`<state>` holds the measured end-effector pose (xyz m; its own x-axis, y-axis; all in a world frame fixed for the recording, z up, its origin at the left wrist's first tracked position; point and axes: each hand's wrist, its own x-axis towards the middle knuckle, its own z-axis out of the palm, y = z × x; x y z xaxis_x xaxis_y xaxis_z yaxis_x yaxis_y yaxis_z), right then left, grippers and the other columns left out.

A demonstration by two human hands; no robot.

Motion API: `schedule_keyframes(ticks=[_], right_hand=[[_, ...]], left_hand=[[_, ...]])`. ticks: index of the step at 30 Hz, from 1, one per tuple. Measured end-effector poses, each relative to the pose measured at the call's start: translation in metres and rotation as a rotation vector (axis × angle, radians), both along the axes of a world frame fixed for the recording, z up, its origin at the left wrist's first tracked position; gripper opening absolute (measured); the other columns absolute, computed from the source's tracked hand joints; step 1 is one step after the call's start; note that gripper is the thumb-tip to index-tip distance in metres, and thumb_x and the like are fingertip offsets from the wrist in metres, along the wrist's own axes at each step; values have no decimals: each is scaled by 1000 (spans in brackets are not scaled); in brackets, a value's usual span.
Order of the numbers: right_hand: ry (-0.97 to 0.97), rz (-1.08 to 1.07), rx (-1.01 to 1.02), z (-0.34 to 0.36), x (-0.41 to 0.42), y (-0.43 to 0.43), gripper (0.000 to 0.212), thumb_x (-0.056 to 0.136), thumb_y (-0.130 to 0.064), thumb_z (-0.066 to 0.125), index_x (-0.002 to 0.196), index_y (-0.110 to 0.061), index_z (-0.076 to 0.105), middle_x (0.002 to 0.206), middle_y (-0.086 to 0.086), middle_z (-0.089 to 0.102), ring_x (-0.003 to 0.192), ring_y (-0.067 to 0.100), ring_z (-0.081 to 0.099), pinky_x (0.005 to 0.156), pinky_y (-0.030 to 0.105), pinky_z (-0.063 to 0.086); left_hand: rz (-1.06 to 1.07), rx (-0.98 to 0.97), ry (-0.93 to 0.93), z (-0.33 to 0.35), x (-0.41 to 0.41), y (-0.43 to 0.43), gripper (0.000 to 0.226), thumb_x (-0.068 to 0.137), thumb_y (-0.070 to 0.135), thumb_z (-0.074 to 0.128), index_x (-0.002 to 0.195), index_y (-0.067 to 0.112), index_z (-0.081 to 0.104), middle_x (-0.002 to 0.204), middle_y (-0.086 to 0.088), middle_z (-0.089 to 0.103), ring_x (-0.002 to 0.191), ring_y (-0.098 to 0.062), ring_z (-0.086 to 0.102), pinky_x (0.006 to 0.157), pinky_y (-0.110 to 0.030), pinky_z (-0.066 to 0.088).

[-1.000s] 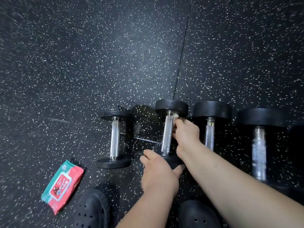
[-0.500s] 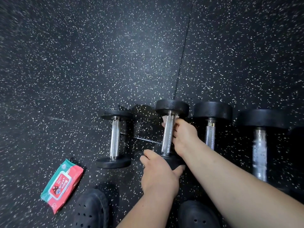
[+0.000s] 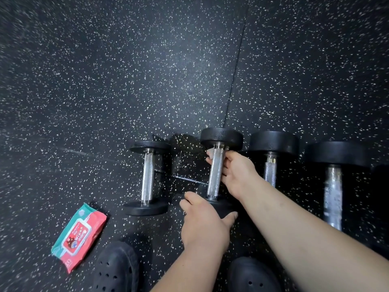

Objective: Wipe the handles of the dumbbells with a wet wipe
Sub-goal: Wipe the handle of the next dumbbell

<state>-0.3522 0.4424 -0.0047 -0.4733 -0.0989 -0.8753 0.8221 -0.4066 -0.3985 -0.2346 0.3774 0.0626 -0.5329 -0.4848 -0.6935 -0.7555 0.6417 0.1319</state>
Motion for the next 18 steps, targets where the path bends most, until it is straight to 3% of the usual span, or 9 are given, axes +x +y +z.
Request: schedule_keyframes(ticks=[3, 7, 10, 13, 16, 18], right_hand=[[165, -20, 346, -8, 13, -7, 26, 100, -30, 65, 81, -21, 80, 85, -6, 79, 86, 18, 71, 87, 39, 58], [412, 145, 882, 4, 24, -6, 14, 96, -43, 71, 93, -31, 65, 83, -15, 77, 87, 9, 71, 82, 33, 55], [524, 239, 1041, 16, 29, -2, 16, 96, -46, 72, 93, -31, 66, 87, -17, 73, 86, 10, 68, 74, 30, 47], [696, 410, 1124, 15, 37, 3, 9, 101, -42, 63, 106, -36, 68, 106, -18, 68, 94, 11, 65, 75, 34, 51], [912, 664, 1283, 10, 45, 13, 29, 100, -31, 61, 129, -34, 64, 125, -10, 59, 106, 22, 60, 80, 42, 54], [984, 842, 1426, 11, 48, 14, 43, 96, -27, 64, 138, -31, 59, 123, -2, 56, 102, 28, 57, 75, 43, 51]], left_hand=[[6, 3, 11, -1, 1, 0, 110, 74, 66, 85, 145, 10, 22, 137, -5, 36, 115, -28, 65, 86, -40, 52], [-3, -2, 23, -1, 1, -1, 109, 78, 65, 81, 147, 9, 18, 135, -4, 35, 113, -29, 67, 85, -42, 54], [4, 0, 34, -2, 1, -1, 109, 78, 64, 81, 147, 9, 17, 135, -4, 34, 112, -29, 67, 86, -42, 54], [5, 1, 31, -2, 2, 0, 104, 78, 60, 82, 145, 9, 20, 133, -4, 35, 111, -29, 68, 86, -42, 55], [-1, -4, 19, -2, 1, 0, 98, 79, 54, 83, 142, 11, 21, 132, -3, 35, 110, -28, 68, 84, -40, 54], [-6, -3, 8, -2, 1, 0, 92, 81, 48, 83, 140, 12, 22, 131, -3, 35, 109, -28, 68, 79, -38, 51]])
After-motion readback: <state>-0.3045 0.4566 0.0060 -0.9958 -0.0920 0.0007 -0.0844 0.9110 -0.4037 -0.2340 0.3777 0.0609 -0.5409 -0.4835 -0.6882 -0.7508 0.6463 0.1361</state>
